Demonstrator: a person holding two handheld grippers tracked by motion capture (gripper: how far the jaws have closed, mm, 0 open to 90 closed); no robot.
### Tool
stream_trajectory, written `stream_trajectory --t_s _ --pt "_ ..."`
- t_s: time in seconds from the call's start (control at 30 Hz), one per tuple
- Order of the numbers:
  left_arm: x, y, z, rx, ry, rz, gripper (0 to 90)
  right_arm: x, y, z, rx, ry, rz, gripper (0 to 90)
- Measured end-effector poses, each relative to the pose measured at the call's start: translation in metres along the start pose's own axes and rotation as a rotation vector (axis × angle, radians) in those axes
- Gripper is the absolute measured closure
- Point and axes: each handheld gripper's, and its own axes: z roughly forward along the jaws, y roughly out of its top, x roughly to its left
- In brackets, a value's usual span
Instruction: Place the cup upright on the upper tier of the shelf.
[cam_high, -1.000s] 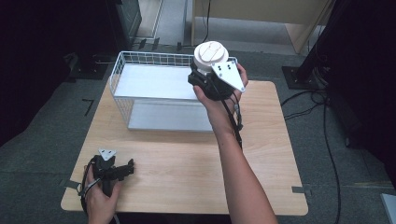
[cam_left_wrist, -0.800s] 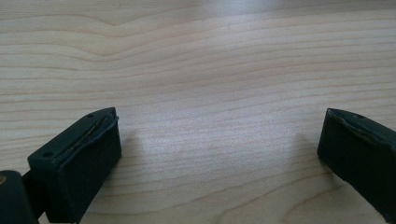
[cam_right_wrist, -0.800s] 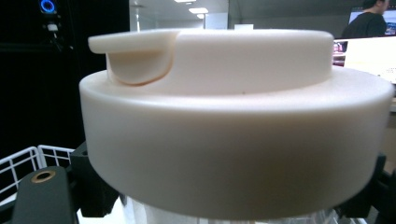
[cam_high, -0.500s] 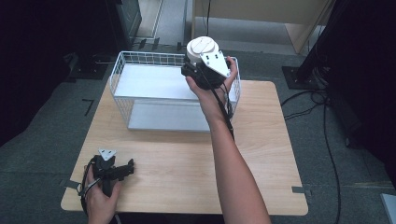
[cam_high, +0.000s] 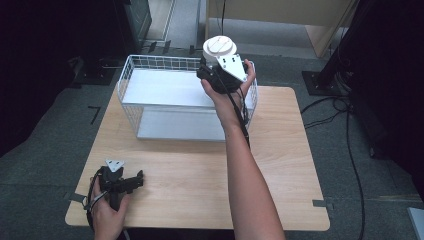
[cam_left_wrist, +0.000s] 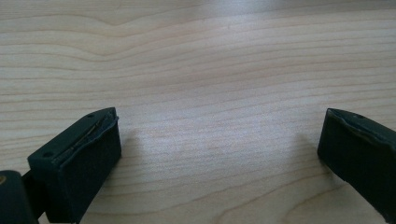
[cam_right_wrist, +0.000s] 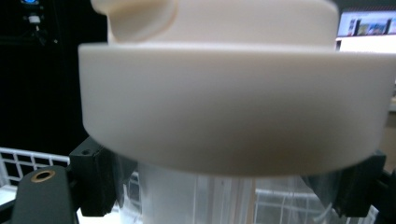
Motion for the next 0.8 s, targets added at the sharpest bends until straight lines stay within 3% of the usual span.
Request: stream_trajectory --t_s 0.07,0.2,0.3,0.53,0.8 --pt "0.000 0.000 0.000 -0.001 0.000 -0.001 0.0 0.000 -0.001 -0.001 0.021 -0.022 -0.020 5.7" --pt "0.000 0.000 0.000 -0.001 0.001 -0.002 0.0 -0.006 -0.005 -0.003 0.059 0.002 -0.006 1.2" --pt "0.000 0.000 0.000 -0.002 0.001 -0.002 0.0 -0.010 -0.009 -0.007 0.077 0.015 -0.001 0.9" --pt "0.000 0.000 0.000 -0.002 -0.002 0.001 0.0 -0.011 -0.020 -0.024 0.087 0.038 -0.052 0.8" --pt "0.000 0.000 0.000 -0.001 -0.003 0.003 0.0 -0.023 -0.035 -0.051 0.084 0.073 -0.084 0.9"
